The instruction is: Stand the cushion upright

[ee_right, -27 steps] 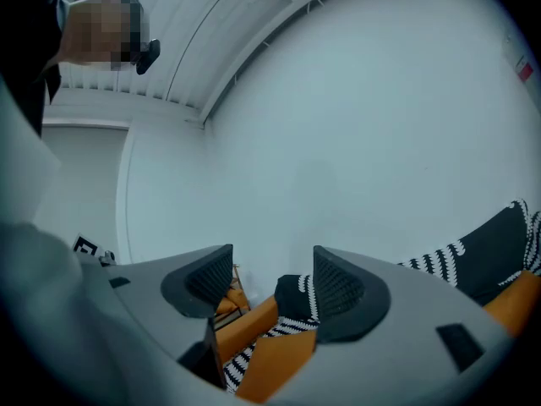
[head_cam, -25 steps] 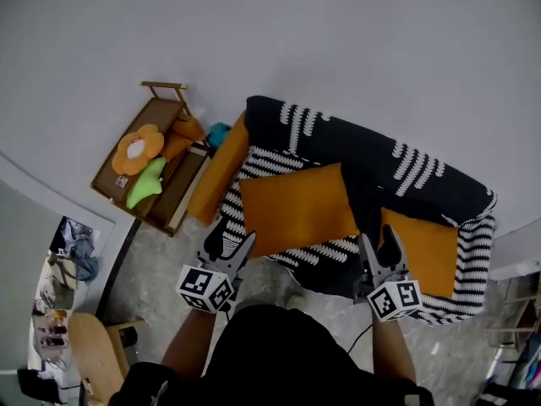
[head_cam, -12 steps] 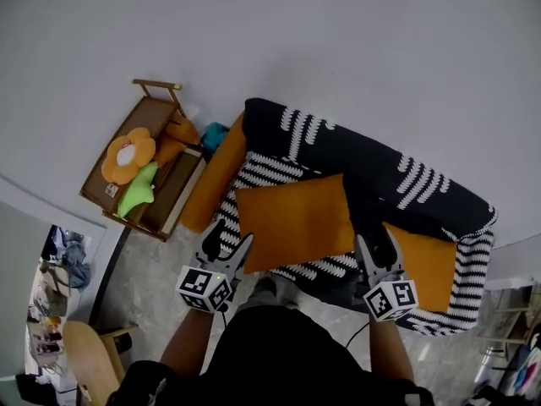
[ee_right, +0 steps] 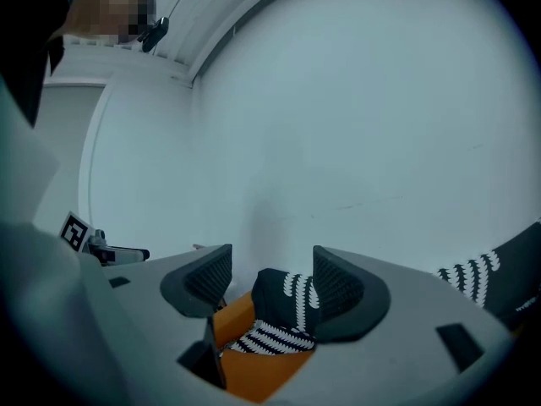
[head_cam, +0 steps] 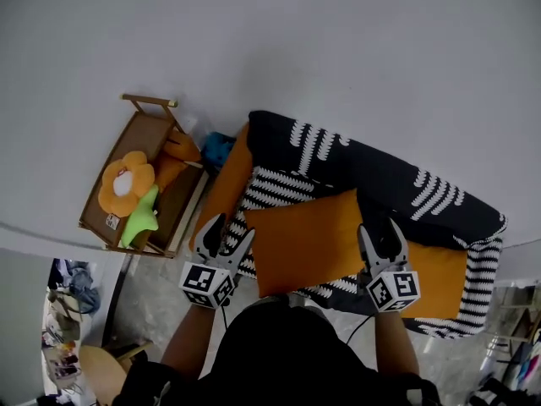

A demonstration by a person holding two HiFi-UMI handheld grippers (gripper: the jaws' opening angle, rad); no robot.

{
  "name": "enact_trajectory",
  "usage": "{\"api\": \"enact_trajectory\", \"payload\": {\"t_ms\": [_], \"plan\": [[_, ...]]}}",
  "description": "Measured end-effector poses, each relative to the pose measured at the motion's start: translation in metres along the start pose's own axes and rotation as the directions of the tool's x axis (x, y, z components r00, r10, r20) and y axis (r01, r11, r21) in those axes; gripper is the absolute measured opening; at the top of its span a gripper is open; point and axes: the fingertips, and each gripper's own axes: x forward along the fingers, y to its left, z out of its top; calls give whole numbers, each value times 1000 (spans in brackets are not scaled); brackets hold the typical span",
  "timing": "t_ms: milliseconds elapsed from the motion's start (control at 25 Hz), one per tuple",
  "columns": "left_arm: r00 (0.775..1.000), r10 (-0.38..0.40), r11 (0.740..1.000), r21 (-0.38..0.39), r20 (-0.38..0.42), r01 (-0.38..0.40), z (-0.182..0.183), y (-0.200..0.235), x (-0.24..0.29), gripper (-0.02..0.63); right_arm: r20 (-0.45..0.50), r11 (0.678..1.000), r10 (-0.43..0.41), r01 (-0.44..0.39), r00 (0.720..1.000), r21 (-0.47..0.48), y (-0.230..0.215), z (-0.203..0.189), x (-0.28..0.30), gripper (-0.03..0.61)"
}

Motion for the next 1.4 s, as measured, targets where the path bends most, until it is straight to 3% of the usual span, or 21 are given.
{"api": "enact_trajectory", "payload": {"t_ms": [280,720,1040,1280,1400], "plan": [[998,38,997,-60,-59,-41,-26,27,15,321,-104,999,34,-36,994,-14,3,-29,41,298],[973,77,982,-154,-217,-112,-104,22,40,321,-276,996,68,-79,959,-28,-37,-88,82,302],[929,129,941,-252,-346,-224,-197,23,56,321,-474,991,67,-113,878,-70,-86,-175,94,312],[878,167,919,-251,-449,-303,-272,33,70,322,-580,987,50,-128,813,-94,-128,-246,110,322],[850,183,898,-267,-494,-349,-309,32,67,327,-641,987,46,-135,766,-90,-144,-284,103,338]]}}
